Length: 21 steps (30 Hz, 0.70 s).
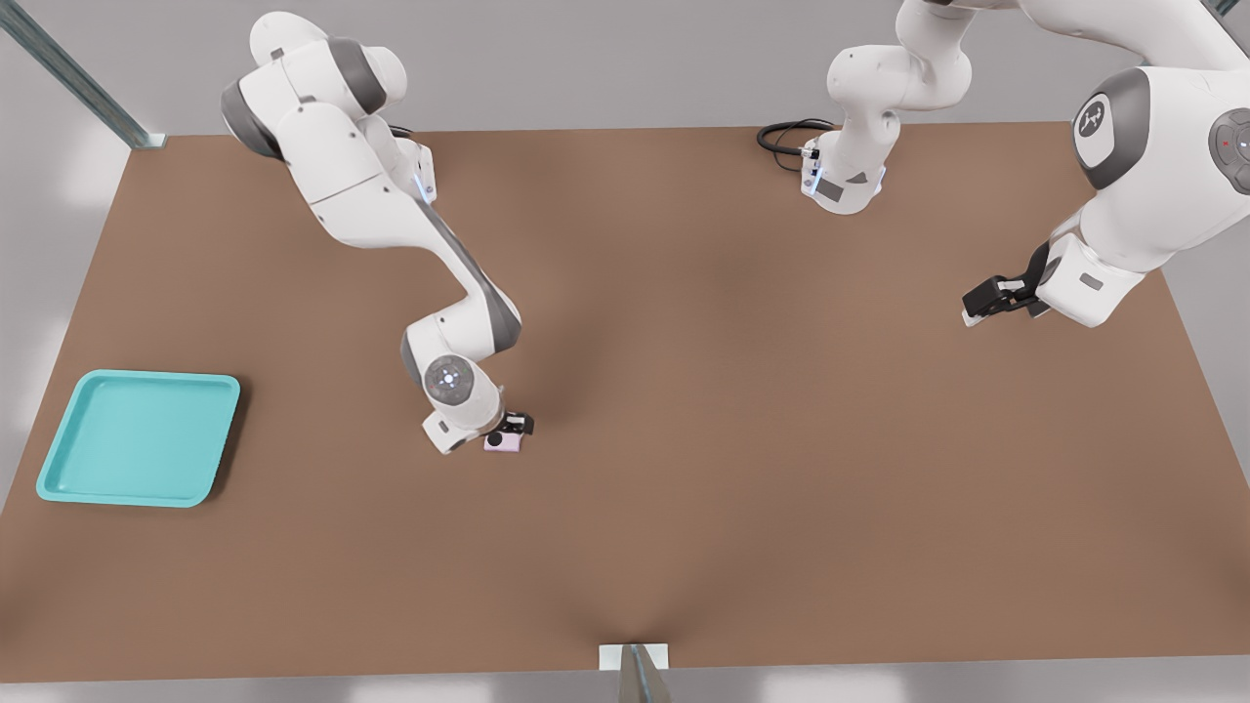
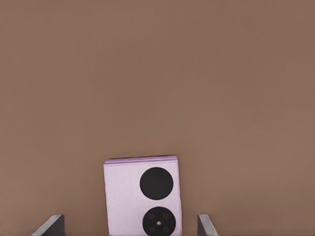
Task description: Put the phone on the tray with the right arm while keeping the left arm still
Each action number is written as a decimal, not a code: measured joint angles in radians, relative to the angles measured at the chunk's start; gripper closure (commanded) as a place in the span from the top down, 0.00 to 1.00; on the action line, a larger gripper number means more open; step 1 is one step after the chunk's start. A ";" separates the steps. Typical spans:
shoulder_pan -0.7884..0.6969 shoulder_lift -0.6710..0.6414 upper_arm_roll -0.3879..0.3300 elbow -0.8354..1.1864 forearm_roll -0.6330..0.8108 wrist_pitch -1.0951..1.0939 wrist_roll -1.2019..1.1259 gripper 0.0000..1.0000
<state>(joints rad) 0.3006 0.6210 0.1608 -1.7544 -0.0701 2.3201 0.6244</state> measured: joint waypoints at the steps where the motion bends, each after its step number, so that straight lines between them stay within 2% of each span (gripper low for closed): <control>1: 0.000 0.003 0.001 -0.006 0.000 0.009 0.009 1.00; 21: 0.012 0.086 0.003 -0.027 -0.001 0.166 0.089 1.00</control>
<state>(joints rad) 0.3125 0.7073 0.1640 -1.7813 -0.0710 2.4859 0.7132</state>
